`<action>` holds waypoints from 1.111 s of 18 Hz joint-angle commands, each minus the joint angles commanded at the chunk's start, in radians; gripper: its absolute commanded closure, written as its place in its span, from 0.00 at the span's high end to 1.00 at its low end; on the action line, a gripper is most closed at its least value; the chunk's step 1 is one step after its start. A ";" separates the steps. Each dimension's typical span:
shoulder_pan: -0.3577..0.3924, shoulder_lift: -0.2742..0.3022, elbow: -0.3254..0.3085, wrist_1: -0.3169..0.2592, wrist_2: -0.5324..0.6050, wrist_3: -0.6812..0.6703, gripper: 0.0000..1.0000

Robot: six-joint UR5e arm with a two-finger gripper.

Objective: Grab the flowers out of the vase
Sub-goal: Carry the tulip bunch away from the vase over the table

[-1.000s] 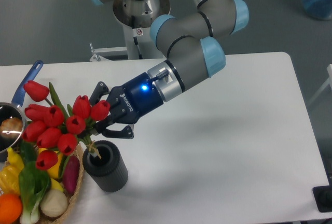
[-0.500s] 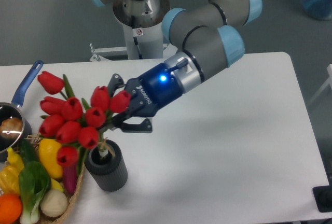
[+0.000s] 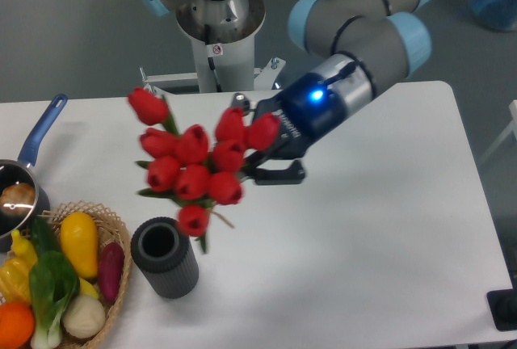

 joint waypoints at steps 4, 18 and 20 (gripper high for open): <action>0.065 -0.005 -0.008 0.005 0.119 0.107 0.00; 0.063 0.000 -0.021 -0.003 0.800 0.313 0.00; 0.028 -0.005 -0.015 -0.005 0.909 0.314 0.00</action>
